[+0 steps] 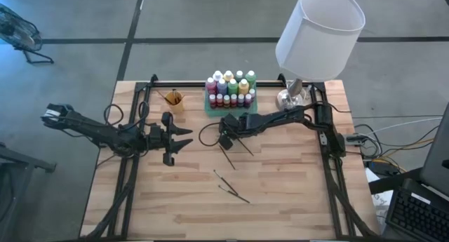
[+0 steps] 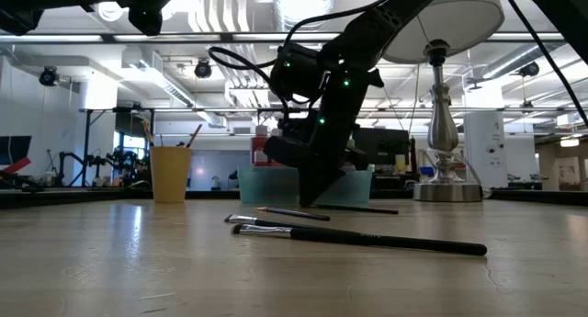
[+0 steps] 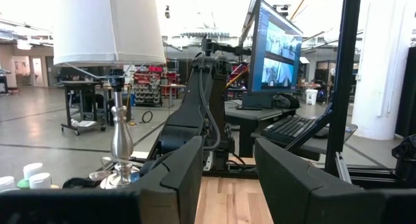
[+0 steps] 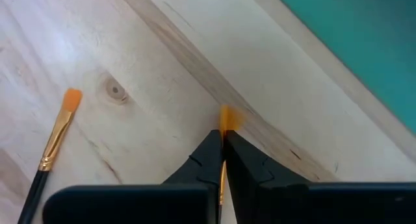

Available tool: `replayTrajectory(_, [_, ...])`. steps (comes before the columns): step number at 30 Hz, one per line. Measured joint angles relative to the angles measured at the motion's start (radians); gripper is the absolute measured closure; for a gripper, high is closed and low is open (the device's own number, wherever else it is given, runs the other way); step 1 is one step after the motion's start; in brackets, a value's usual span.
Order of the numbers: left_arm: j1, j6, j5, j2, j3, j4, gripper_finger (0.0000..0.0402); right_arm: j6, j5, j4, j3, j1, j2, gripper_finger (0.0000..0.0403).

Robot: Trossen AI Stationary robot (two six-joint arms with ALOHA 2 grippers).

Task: Pick & Place Paint Supplies
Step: Put the gold paintbrush into the orange cup

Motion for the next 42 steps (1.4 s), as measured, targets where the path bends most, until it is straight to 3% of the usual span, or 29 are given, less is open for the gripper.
replayTrajectory(6, [0.0, 0.0, 0.0, 0.0, 0.0, 0.0, 0.0255, -0.007, 0.0, 0.002, 0.003, -0.001, 0.0, 0.0388])
replayTrajectory(22, [0.0, -0.002, 0.0, 0.0, 0.0, 0.0, 0.0255, -0.021, -0.011, 0.022, 0.003, -0.015, 0.0, 0.0322])
replayTrajectory(25, [0.0, -0.006, 0.01, 0.0, 0.0, 0.0, 0.0255, -0.022, -0.02, 0.022, 0.001, -0.024, 0.0, 0.0336])
replayTrajectory(29, [0.0, -0.007, 0.02, 0.0, 0.0, 0.0, 0.0255, -0.04, -0.041, 0.028, -0.001, -0.031, 0.004, 0.0384])
replayTrajectory(42, [0.0, -0.015, 0.019, 0.0, 0.0, -0.01, 0.0255, -0.106, -0.016, 0.015, -0.006, -0.009, -0.029, 0.0394])
